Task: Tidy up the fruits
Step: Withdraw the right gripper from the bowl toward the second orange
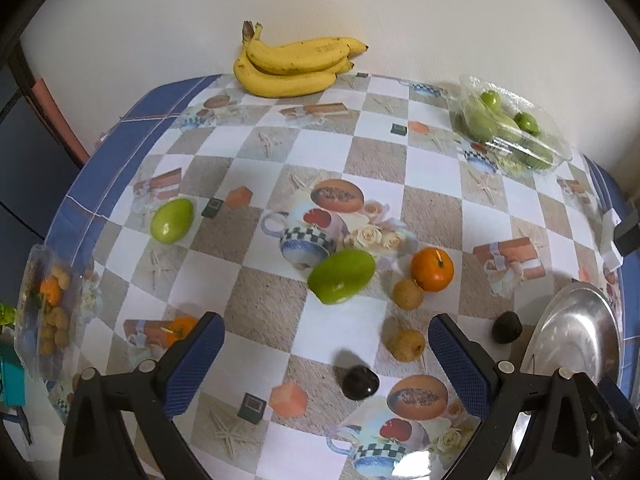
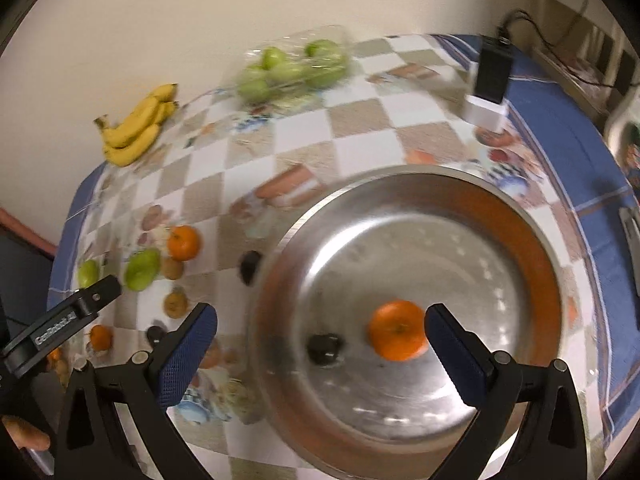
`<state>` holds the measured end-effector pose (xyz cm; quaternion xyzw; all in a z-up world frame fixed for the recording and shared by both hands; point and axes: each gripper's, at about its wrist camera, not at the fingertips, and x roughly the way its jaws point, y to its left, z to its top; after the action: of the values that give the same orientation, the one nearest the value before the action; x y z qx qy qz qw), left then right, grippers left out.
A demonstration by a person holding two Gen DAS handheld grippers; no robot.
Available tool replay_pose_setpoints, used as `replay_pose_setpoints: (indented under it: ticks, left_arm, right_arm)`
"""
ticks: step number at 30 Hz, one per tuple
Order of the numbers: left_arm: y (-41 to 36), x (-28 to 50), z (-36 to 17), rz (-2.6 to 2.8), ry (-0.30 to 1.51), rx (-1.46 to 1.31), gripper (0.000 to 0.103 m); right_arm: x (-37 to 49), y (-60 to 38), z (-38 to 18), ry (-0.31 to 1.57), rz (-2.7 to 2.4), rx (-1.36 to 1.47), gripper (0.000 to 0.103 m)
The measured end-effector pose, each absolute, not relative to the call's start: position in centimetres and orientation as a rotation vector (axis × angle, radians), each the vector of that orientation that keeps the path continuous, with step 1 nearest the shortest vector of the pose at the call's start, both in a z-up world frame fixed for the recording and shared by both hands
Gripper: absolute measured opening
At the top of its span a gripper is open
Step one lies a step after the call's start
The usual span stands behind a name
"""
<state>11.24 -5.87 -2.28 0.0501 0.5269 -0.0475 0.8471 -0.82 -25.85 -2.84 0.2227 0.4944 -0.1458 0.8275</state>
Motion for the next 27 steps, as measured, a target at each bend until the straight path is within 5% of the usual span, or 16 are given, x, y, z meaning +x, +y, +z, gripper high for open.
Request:
replay_pose_setpoints:
  ticks: [27]
  left_arm:
    - [-5.2, 13.6, -0.9, -0.244, 0.999, 0.031, 0.103]
  right_arm:
    - [3.5, -22.7, -1.5, 0.942, -0.222, 0.345, 0.103]
